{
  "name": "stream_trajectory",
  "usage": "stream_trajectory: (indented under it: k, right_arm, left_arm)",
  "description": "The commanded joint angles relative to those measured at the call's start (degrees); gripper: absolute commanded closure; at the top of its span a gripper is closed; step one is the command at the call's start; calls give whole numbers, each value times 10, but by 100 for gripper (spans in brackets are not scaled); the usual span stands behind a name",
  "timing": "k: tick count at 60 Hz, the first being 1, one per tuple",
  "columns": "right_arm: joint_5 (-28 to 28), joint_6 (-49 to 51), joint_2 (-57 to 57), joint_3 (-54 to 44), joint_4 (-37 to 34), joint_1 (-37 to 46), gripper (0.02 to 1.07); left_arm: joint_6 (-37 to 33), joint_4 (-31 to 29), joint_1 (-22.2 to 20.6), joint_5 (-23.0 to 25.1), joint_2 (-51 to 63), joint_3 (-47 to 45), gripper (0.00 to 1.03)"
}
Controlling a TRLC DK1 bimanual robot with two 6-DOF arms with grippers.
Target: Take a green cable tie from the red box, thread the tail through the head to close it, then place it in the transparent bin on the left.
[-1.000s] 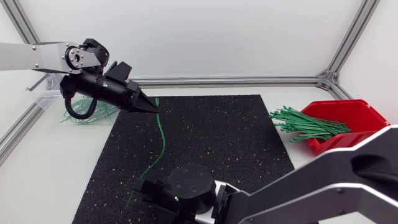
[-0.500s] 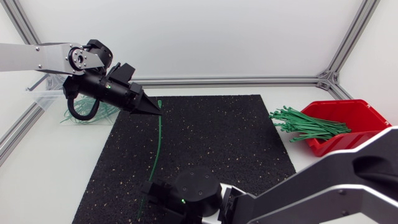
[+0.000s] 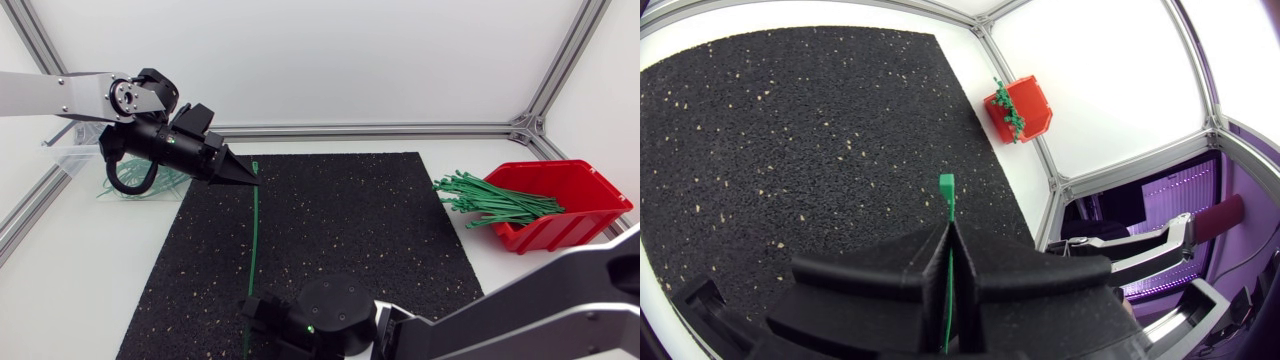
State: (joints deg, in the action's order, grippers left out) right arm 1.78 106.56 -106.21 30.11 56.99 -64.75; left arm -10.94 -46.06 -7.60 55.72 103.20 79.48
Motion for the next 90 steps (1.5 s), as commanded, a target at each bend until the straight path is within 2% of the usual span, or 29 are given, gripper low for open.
stream_trajectory:
  k: [1,12,20,39,50,56,67,90]
  right_arm:
    - [5,9,8,-11,-1,9,60]
    - [0,22,1,-22,-1,19,56]
    - [-5,22,-4,-28,-1,18,60]
    - [-20,22,-38,-13,3,22,60]
    - [-27,22,-49,-13,4,18,61]
    - [-29,22,-51,-15,4,16,62]
    - [-35,22,-52,-15,4,15,70]
    - [-37,22,-63,-4,4,5,78]
  left_arm:
    - [-22,-10,-8,23,8,-24,100]
    - [-69,-15,-18,54,9,-28,100]
    - [-102,-15,-18,59,22,-19,100]
    - [-177,-43,-18,92,42,-2,100]
    - [-256,-112,-12,118,67,39,100]
    - [-277,-137,-6,127,94,67,100]
    - [-350,-228,0,135,133,120,100]
    - [-359,-243,1,137,142,136,100]
